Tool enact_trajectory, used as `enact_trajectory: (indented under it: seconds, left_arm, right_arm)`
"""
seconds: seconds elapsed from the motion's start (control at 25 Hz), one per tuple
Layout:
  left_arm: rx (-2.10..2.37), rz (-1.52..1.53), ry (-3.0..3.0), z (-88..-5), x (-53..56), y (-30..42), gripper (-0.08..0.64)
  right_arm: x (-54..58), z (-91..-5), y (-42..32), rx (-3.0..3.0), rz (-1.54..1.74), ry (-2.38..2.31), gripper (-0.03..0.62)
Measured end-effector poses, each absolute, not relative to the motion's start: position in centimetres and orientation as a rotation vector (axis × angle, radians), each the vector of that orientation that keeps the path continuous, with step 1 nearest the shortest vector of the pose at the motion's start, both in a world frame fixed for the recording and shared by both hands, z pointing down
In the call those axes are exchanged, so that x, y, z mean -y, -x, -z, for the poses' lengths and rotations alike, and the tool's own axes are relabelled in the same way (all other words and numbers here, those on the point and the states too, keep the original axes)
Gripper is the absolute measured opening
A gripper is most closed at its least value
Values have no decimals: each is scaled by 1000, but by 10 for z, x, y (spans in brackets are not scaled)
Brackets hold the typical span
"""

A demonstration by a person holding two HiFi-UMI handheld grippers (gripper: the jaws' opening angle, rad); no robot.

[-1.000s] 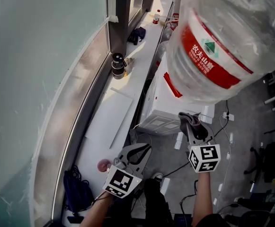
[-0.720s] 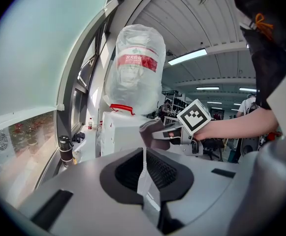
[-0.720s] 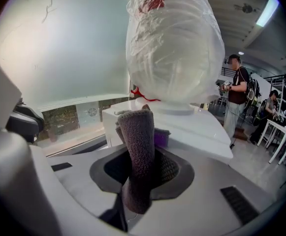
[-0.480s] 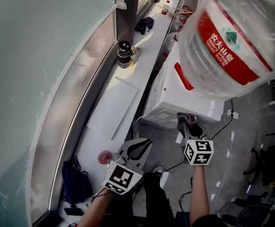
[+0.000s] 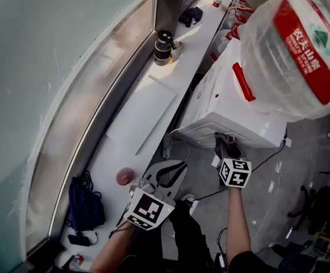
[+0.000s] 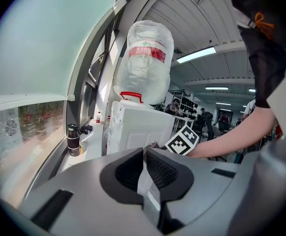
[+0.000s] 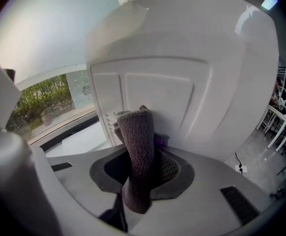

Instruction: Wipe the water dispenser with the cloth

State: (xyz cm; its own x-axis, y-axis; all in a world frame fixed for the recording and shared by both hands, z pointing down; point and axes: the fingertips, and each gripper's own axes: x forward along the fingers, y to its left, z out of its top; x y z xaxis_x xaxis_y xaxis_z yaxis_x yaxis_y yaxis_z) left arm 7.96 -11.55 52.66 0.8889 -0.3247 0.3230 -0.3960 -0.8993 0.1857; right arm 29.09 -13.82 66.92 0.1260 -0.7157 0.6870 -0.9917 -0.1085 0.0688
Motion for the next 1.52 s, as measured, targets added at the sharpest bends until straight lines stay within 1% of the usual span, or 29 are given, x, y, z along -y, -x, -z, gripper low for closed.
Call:
enact_trajectory:
  seconds: [0.64,1.04,1.24,1.52]
  left_arm:
    - [792,-391,-2725,-583,111,-79,29]
    - [836,-398,-2669,-632,93,-79,29]
    - [822,-408,-2663,-626,93,-78,29]
    - [757,-396,-2704,-583,102,-91,29]
  right_arm:
    - [145,-825,-287,1666,-824,-1687,106]
    - [142,-918,-287,1560,-953,-1658,106]
    - [143,-904,-279,1581,-929,-1610,106]
    - [115,-802,-263,1734,-872,-1579,106]
